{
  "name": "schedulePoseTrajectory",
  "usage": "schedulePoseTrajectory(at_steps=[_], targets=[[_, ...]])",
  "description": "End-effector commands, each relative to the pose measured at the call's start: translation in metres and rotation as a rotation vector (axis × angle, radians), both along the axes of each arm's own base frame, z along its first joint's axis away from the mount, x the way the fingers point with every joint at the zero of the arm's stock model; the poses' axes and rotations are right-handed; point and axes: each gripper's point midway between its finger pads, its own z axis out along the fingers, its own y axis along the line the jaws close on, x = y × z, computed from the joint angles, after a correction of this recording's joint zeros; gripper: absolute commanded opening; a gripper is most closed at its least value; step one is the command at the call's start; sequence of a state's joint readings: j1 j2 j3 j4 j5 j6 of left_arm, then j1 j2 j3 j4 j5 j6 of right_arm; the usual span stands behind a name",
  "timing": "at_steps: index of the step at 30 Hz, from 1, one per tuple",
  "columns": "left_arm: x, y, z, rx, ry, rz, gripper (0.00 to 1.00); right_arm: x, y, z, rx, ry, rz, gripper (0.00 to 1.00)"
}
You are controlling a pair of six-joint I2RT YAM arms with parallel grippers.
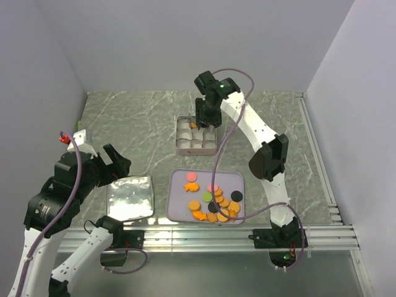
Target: Pack the cookies
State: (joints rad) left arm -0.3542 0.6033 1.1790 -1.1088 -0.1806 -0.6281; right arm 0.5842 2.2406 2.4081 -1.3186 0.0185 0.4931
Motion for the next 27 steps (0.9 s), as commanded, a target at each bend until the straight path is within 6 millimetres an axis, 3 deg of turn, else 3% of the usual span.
schedulePoseTrajectory(at_steps=[1, 5, 9, 19, 21, 23, 27], targets=[[0.001, 0.004, 0.013, -0.026, -0.051, 0.033, 0.99, -0.012, -0.014, 0.067, 0.059, -0.123, -0.009, 0.57], [0.003, 0.007, 0.011, -0.052, -0.070, 0.078, 0.99, -0.029, -0.017, 0.084, 0.059, -0.134, 0.007, 0.57], [0.007, 0.008, 0.008, -0.069, -0.085, 0.099, 0.90, -0.067, -0.016, 0.092, 0.010, -0.133, 0.062, 0.56], [0.018, 0.003, -0.030, -0.028, 0.008, 0.095, 0.79, -0.181, -0.006, 0.059, -0.087, -0.025, 0.191, 0.56], [0.020, 0.001, -0.031, -0.040, 0.013, 0.097, 0.80, -0.193, -0.006, 0.057, -0.082, -0.020, 0.200, 0.56], [0.021, -0.005, -0.030, -0.069, 0.012, 0.083, 0.89, -0.207, -0.006, 0.048, -0.106, -0.001, 0.212, 0.56], [0.023, -0.022, -0.030, -0.108, 0.022, 0.001, 0.90, -0.224, -0.009, 0.033, -0.153, 0.031, 0.220, 0.56]])
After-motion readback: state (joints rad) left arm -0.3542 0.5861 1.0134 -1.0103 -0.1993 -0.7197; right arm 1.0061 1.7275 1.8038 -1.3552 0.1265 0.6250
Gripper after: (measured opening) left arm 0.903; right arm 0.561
